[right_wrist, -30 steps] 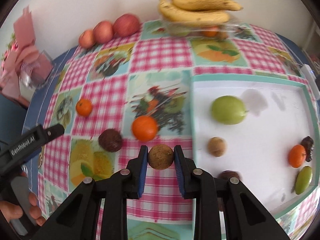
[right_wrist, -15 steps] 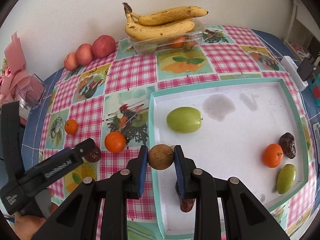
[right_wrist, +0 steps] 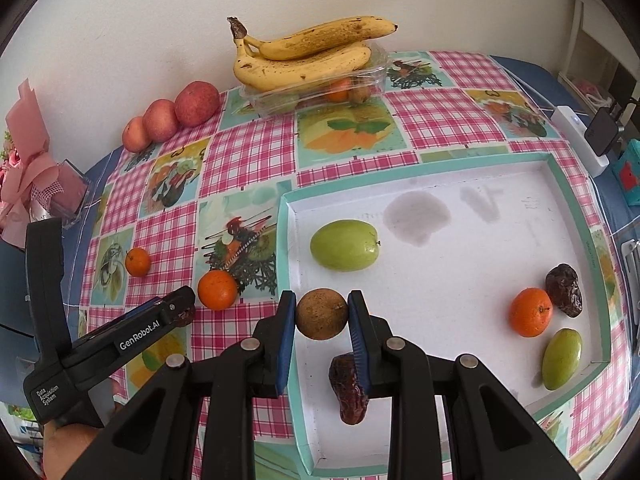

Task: Organize fruits
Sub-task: 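Grasp a brown kiwi with the right tool while the left tool grasps a dark avocado, then carry the kiwi into the tray with the right tool while the left tool lowers the avocado there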

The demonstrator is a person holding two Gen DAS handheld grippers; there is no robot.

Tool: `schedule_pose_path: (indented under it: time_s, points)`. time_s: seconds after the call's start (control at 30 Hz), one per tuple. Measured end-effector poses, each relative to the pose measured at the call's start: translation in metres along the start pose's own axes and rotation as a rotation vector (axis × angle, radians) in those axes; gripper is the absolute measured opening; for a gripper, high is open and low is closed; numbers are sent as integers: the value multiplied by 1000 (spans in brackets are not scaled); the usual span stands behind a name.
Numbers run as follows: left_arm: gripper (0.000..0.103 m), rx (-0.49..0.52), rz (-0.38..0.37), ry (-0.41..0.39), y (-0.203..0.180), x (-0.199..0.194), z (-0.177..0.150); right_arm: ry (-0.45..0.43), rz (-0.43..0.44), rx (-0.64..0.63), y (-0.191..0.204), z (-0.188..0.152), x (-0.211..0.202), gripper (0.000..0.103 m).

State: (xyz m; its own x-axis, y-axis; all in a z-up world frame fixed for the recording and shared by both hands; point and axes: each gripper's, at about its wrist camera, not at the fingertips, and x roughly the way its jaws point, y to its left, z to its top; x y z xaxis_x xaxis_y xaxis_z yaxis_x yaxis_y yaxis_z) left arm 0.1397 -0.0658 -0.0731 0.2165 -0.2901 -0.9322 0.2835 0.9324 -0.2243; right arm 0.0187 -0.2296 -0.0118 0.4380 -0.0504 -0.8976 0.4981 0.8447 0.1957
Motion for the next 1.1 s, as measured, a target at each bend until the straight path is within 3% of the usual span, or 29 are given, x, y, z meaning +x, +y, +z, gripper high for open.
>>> schedule_pose_path:
  time_s: [0.33, 0.57, 0.83, 1.1]
  points:
    - [48, -26, -8, -66, 1, -25, 6, -1, 2, 24, -10, 1, 0, 27]
    - [48, 3, -39, -120, -16, -52, 10, -16, -49, 121, -51, 5, -5, 27]
    - [48, 112, -127, -150, -70, -72, 4, -56, -99, 263, -110, 4, -21, 27]
    - [48, 247, -156, -138, -127, -68, -10, -118, -105, 312, -137, 8, -35, 27]
